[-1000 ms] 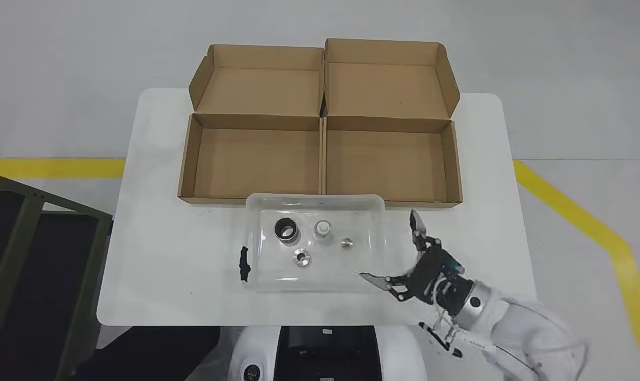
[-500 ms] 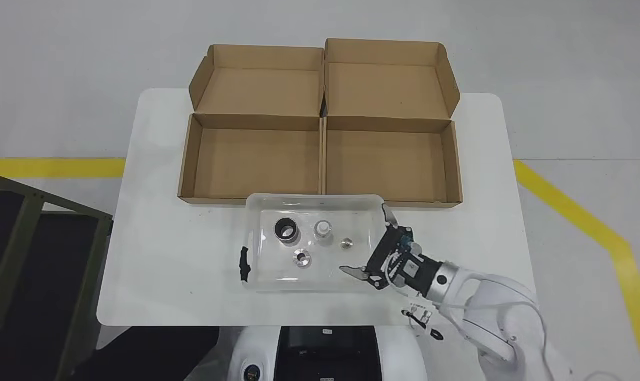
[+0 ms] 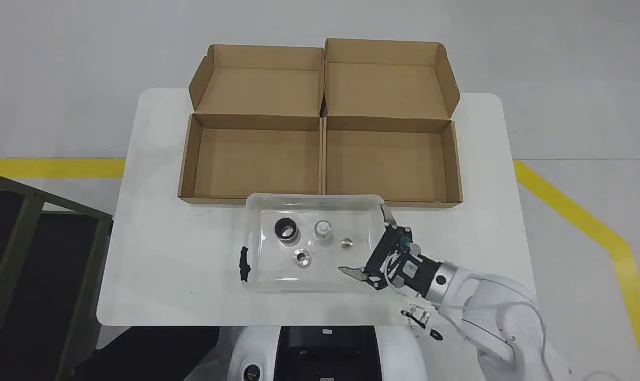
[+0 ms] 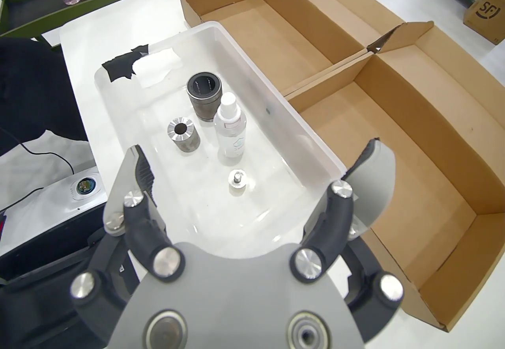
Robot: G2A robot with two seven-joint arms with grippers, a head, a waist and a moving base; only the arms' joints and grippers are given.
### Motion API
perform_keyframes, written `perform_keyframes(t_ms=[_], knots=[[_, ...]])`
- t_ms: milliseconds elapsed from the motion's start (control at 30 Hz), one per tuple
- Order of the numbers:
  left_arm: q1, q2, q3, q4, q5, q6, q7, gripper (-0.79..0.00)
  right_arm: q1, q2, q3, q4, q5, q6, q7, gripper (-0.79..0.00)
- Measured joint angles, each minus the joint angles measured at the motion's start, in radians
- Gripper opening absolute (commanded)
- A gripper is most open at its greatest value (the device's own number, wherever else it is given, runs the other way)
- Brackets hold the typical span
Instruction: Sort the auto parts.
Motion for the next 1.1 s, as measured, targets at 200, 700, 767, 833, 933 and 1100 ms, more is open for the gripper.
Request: perform_keyframes(t_ms=[200,700,767,833,933,1100], knots=[[0.000,0.000,0.000,0.000,0.000,0.000,0.000,0.000,0.083,0.003,-0.061,0.030,-0.011,-0.030,0.122,0.000],[0.000,0.000,0.000,0.000,0.000,0.000,0.000,0.000,0.283,-0.001,-0.191,0.148,0.205,-0.008,0.441,0.000],[0.000,0.000,0.000,0.000,0.000,0.000,0.000,0.000,0.294,0.001,-0.200,0.155,0.210,-0.006,0.462,0.000],[0.000,0.000,0.000,0.000,0.000,0.000,0.000,0.000,0.302,0.002,-0.209,0.167,0.209,0.000,0.476,0.000],[0.000,0.000,0.000,0.000,0.000,0.000,0.000,0.000,0.312,0.004,-0.220,0.184,0.202,0.008,0.481,0.000],[0.000,0.000,0.000,0.000,0.000,0.000,0.000,0.000,0.324,0.007,-0.236,0.201,0.173,0.025,0.490,0.000]])
